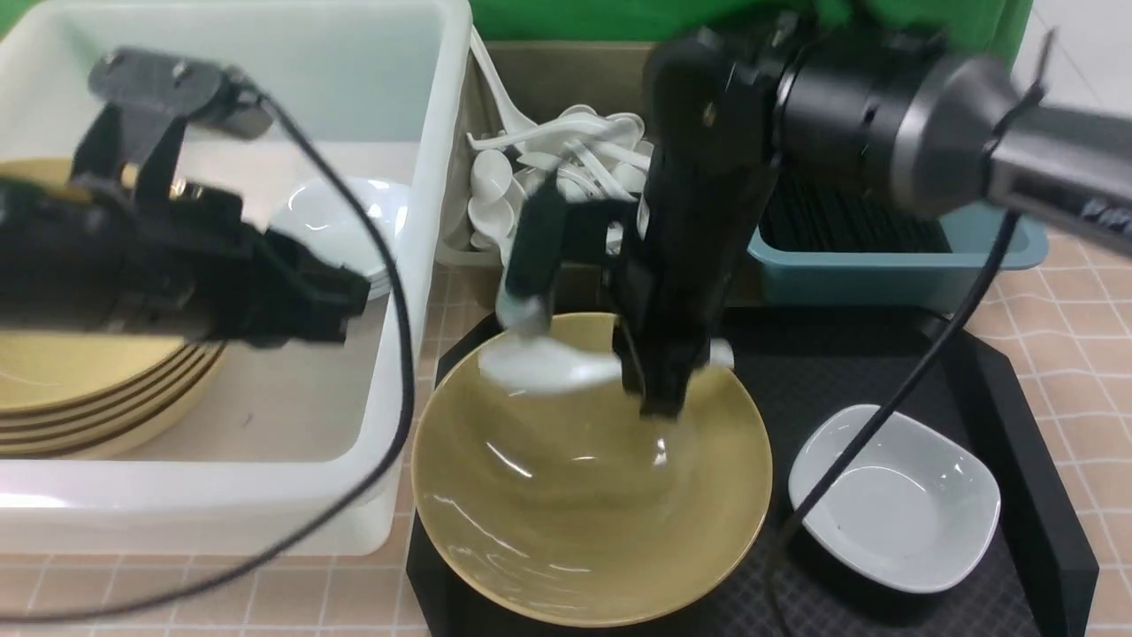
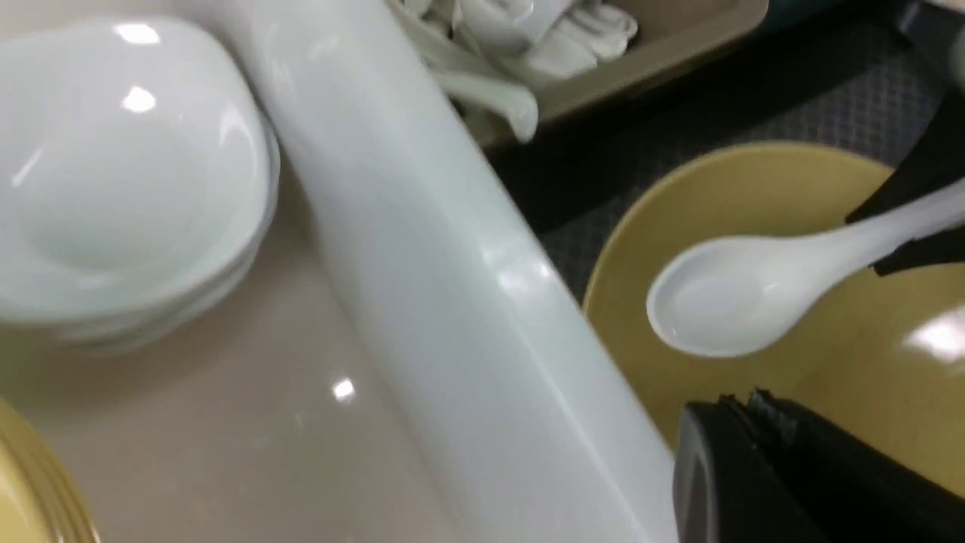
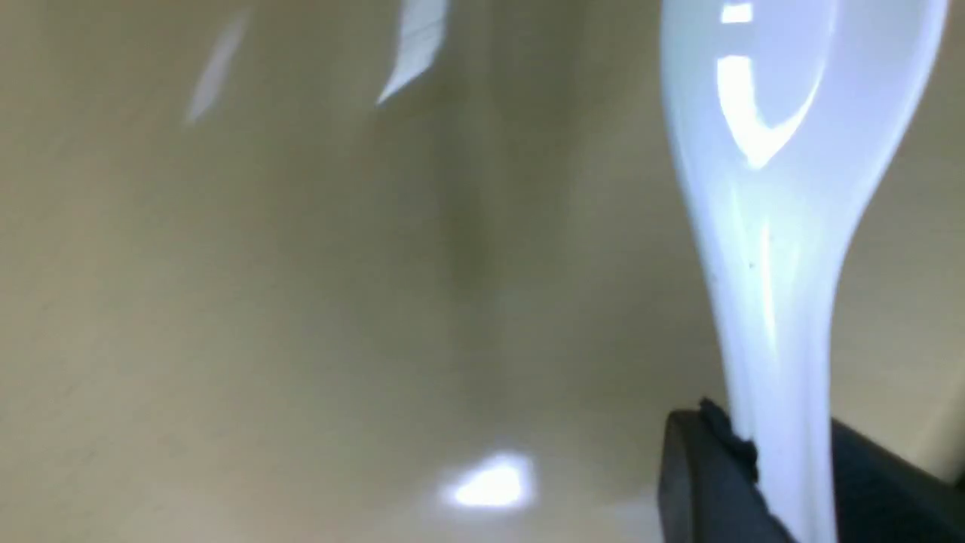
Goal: On brown table put chopsticks spoon bowls plates into blue grey white boxes.
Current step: 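Place the white spoon into the bin of spoons with the right gripper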
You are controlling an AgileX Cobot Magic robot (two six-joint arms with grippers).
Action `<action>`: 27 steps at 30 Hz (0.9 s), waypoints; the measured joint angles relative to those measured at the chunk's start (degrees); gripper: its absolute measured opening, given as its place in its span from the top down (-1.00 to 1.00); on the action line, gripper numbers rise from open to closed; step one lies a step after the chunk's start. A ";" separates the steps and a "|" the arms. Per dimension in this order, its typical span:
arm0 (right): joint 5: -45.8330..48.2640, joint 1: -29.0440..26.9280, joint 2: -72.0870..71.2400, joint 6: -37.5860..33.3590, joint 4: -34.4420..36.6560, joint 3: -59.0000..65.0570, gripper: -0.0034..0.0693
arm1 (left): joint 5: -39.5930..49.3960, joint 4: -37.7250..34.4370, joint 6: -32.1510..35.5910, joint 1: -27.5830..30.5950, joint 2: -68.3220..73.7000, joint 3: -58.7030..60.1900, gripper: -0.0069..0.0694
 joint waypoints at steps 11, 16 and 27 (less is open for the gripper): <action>-28.91 -9.36 3.70 21.11 -1.42 -8.37 0.46 | 5.44 0.00 -0.33 0.00 16.93 -26.67 0.81; -39.57 -9.90 9.88 25.05 -1.42 -8.37 0.45 | 6.70 0.00 -0.37 0.00 20.97 -32.62 0.81; -42.41 -11.47 12.42 32.86 -1.42 -8.44 -0.62 | 16.80 1.43 -0.49 0.00 21.38 -33.05 0.81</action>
